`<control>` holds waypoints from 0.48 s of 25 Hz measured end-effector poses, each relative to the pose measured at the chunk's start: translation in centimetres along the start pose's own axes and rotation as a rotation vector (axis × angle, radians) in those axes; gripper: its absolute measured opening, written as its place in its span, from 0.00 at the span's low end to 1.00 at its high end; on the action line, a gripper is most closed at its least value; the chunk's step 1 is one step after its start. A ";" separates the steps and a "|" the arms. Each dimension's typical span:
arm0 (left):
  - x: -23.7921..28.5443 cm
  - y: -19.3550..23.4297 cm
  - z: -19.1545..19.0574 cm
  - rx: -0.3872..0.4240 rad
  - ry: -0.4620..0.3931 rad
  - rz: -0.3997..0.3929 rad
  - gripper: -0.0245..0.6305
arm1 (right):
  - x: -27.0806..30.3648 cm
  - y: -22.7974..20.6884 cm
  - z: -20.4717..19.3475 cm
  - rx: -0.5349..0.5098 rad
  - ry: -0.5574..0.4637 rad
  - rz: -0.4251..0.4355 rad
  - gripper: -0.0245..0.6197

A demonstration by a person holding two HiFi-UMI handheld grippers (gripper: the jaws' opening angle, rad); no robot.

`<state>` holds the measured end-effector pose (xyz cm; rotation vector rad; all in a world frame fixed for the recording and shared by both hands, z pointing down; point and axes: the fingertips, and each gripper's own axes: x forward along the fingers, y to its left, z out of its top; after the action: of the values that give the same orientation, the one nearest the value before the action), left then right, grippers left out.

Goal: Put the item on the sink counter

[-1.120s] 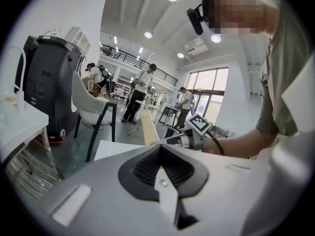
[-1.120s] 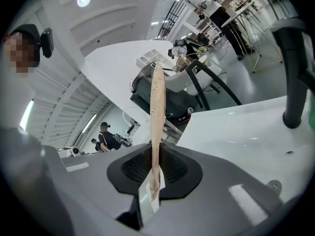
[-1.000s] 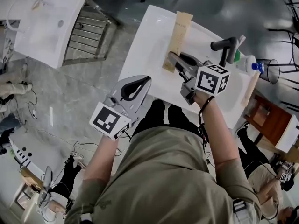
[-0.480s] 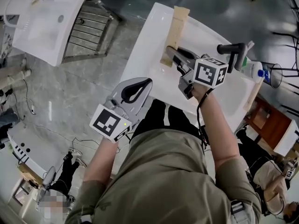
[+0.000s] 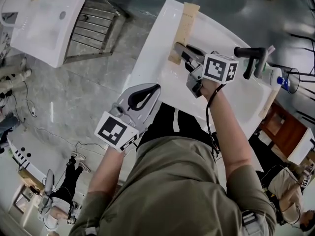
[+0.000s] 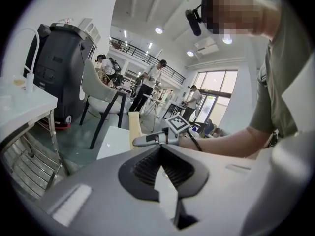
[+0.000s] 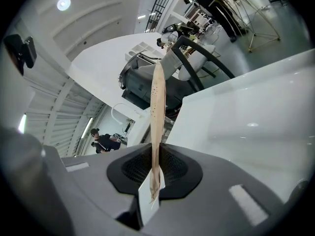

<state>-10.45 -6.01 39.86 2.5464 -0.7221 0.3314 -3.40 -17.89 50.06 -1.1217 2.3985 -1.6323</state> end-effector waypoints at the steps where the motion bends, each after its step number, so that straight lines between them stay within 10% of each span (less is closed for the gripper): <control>1: 0.0 0.0 -0.2 -0.003 0.002 0.002 0.05 | 0.2 0.0 -0.2 0.009 0.005 0.005 0.11; 12: -0.5 2.2 -0.9 -0.040 0.015 0.011 0.05 | 3.7 -0.6 -0.8 0.040 0.047 0.007 0.11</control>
<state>-12.10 -7.00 41.26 2.5002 -0.7299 0.3358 -6.14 -19.48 52.18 -1.0795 2.3839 -1.7152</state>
